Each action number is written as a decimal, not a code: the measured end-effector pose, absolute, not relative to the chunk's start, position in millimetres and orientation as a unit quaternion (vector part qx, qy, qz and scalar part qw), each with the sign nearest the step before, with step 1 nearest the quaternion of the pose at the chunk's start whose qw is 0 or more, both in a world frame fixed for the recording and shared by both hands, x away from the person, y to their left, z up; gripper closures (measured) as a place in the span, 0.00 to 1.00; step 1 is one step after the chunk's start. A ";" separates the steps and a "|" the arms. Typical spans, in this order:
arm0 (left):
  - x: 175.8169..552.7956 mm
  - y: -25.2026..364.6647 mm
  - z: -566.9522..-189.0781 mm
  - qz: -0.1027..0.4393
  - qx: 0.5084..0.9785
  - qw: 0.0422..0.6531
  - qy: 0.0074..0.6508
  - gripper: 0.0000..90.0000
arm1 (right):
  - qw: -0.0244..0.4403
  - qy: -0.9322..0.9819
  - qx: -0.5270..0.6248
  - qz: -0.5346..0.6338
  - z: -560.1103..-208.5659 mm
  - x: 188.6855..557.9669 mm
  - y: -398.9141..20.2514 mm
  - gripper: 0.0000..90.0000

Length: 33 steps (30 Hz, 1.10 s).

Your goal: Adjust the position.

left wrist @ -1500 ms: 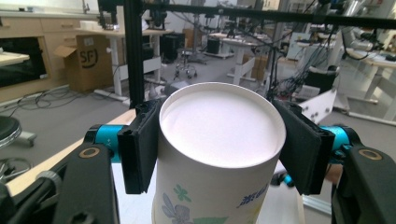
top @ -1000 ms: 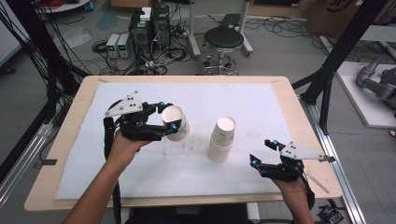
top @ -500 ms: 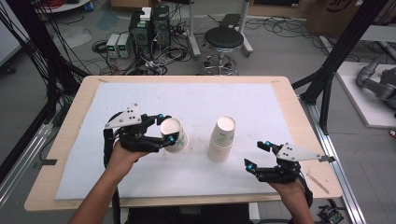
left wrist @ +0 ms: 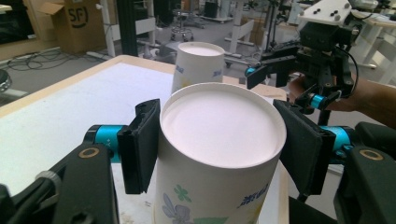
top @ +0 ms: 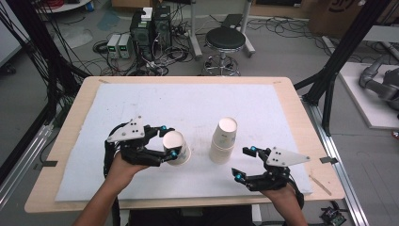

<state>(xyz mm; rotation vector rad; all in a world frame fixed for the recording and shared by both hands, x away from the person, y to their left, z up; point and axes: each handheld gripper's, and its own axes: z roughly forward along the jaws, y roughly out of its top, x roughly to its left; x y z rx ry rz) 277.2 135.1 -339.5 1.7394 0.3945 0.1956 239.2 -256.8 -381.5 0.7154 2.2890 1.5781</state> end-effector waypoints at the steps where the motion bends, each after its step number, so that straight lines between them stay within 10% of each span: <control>1: 277.2 135.1 -339.5 0.085 0.758 0.624 0.172 0.39 | 0.133 0.791 0.241 0.546 -381.4 239.4 -253.9 0.22; 33: 265.8 91.9 -351.4 0.019 0.770 0.627 0.120 0.39 | 0.067 0.823 0.131 0.549 -382.6 251.1 -168.9 0.22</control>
